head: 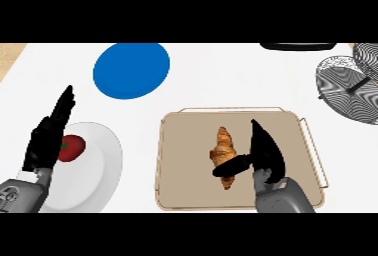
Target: Pick the croissant from the tray and place it in the tiered basket
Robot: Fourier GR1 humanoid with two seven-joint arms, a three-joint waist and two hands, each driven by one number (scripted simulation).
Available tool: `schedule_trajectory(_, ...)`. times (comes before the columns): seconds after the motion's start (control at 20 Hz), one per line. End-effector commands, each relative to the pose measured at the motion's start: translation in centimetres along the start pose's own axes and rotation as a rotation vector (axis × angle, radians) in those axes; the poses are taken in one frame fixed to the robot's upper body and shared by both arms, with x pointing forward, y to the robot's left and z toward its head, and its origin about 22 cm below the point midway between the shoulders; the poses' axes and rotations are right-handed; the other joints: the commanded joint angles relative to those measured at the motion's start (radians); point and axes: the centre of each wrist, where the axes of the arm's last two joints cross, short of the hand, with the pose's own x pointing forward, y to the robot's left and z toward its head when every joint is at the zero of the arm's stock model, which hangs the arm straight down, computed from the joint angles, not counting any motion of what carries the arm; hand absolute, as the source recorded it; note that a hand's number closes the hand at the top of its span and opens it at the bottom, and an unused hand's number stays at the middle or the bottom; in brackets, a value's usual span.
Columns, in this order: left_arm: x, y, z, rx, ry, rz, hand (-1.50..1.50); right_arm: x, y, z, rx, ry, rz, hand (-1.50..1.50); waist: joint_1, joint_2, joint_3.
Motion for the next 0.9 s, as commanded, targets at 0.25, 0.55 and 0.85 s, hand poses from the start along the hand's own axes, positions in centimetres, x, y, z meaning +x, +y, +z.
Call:
schedule_trajectory(0.25,1.2,-0.1,0.1,-0.009,-0.001,0.002,0.00,1.3,1.0,-0.9,0.031,0.222,-0.028,-1.50,0.006,0.001,0.001)
schedule_trajectory(0.55,-0.2,0.8,-0.4,0.011,0.005,-0.011,0.00,2.4,1.0,-0.7,0.096,0.226,-0.057,-1.50,0.003,0.002,0.001)
schedule_trajectory(0.85,0.4,0.3,-0.9,0.006,-0.015,-0.010,0.00,2.7,3.1,-0.5,0.170,0.095,0.160,1.50,-0.001,0.002,0.001)
